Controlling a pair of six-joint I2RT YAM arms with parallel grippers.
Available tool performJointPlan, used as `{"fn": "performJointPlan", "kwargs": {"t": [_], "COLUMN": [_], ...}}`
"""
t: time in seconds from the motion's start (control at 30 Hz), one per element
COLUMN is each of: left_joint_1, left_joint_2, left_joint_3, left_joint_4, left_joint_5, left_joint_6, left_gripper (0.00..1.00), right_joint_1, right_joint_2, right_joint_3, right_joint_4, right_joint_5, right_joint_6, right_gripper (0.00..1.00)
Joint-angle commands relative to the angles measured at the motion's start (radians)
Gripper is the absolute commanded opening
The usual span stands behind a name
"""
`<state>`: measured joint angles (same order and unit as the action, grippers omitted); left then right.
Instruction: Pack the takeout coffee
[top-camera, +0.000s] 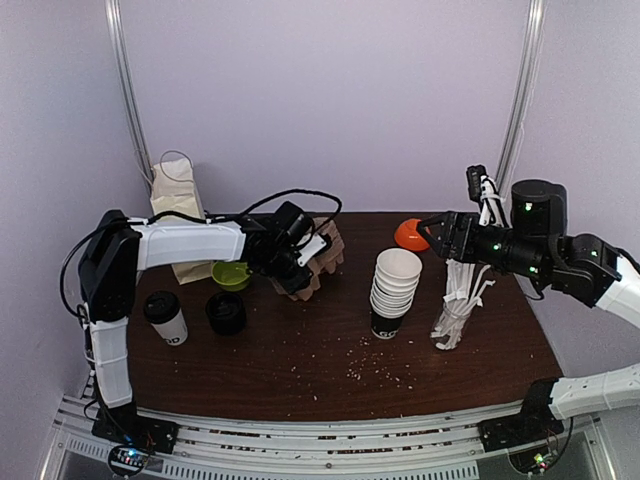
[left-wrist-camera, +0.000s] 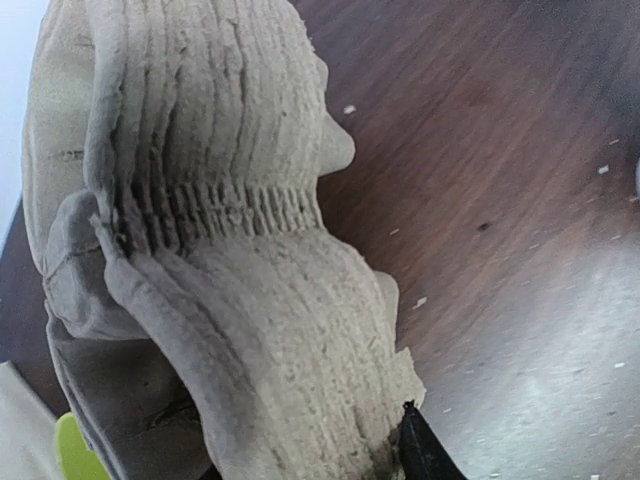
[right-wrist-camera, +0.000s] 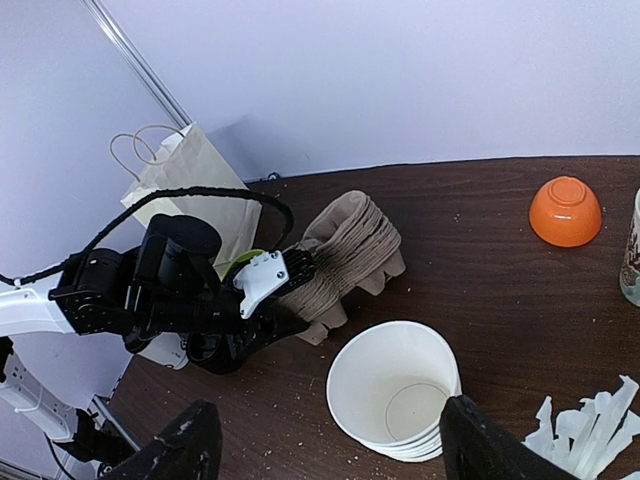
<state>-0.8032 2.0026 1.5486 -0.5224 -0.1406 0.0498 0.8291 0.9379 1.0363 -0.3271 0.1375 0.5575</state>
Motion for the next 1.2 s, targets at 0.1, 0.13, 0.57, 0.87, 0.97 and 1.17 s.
{"fn": "performJointPlan", "kwargs": {"t": [0.1, 0.13, 0.57, 0.87, 0.97, 1.17], "left_joint_1": [-0.048, -0.055, -0.083, -0.097, -0.097, -0.096], "left_joint_2": [0.007, 0.03, 0.279, 0.309, 0.276, 0.21], "left_joint_3": [0.137, 0.158, 0.398, 0.433, 0.424, 0.466], "left_joint_4": [-0.011, -0.016, -0.074, -0.117, -0.118, -0.189], "left_joint_5": [-0.401, -0.443, -0.528, -0.489, -0.471, -0.417], "left_joint_6": [0.03, 0.029, 0.022, -0.008, -0.021, -0.056], "left_gripper": [0.22, 0.22, 0.36, 0.86, 0.98, 0.98], "right_joint_1": [-0.005, -0.005, -0.005, -0.005, -0.005, -0.004], "right_joint_2": [-0.033, -0.039, -0.084, -0.085, -0.079, -0.066], "right_joint_3": [-0.036, -0.04, -0.062, -0.06, -0.053, -0.034], "right_joint_4": [0.007, 0.007, -0.017, -0.021, -0.023, -0.024], "right_joint_5": [0.003, 0.005, 0.011, 0.002, -0.004, -0.023], "right_joint_6": [0.013, 0.012, 0.028, 0.028, 0.024, 0.019], "right_gripper": [0.77, 0.77, 0.77, 0.77, 0.77, 0.77]}}
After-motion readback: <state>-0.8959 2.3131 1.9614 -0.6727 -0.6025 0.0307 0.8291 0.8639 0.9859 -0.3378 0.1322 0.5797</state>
